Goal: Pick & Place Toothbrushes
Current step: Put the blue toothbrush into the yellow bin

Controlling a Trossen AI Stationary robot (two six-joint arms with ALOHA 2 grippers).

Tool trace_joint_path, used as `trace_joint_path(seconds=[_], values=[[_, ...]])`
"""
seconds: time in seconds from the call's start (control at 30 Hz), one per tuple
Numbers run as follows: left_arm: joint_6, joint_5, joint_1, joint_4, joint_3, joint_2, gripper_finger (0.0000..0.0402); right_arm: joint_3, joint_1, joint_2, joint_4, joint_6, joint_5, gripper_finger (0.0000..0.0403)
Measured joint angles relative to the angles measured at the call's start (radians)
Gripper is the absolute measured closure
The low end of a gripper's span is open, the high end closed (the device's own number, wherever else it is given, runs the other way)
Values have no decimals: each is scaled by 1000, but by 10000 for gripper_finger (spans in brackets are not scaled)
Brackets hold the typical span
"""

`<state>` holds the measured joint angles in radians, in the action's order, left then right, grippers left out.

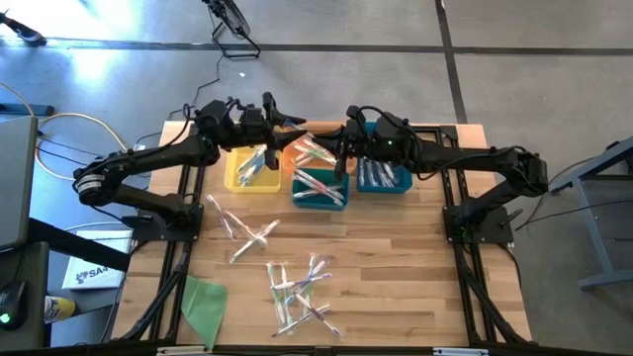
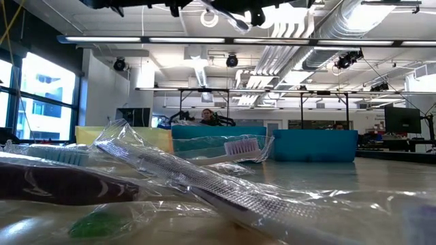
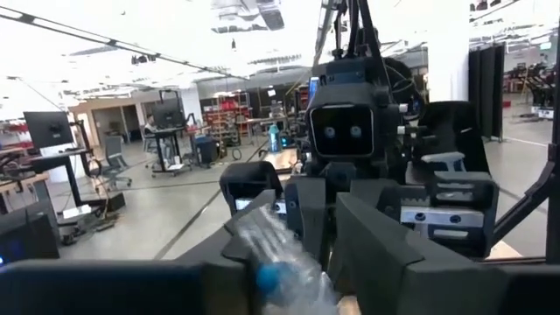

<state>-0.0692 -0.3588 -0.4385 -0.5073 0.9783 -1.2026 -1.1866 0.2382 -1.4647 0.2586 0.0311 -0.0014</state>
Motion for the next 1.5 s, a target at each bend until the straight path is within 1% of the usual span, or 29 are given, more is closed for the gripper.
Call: trace_joint_path(seconds=[0.2,0.33,0.4,0.57,0.73,0.83,0.93,1.03,1.17,1.27,1.37,1.5], values=[[-1,2,0,4,0,0,351,0,0,0,5,1,-5,395],[6,-11,0,4,0,0,385,0,0,0,9,8,-8,395],[7,-31,0,4,0,1,390,0,0,0,9,8,-10,395],[2,-39,0,5,0,1,389,0,-1,0,11,7,-16,393],[-5,-46,0,5,0,1,391,0,0,0,15,0,-19,373],[-12,-41,-1,10,0,1,392,0,-2,0,20,-5,14,351],[-14,-46,-10,16,0,0,392,0,-3,0,24,-5,18,318],[-6,-72,-41,25,0,4,392,0,-3,0,23,-15,17,275],[-4,-77,-85,72,0,14,392,0,-2,8,13,-43,17,212],[-4,-83,-126,122,0,34,392,0,-3,35,-23,-48,59,175],[-1,-85,-177,221,0,66,392,0,-2,75,-69,-48,105,153],[-1,-85,-240,398,0,118,392,-1,-2,136,-138,-48,151,145]])
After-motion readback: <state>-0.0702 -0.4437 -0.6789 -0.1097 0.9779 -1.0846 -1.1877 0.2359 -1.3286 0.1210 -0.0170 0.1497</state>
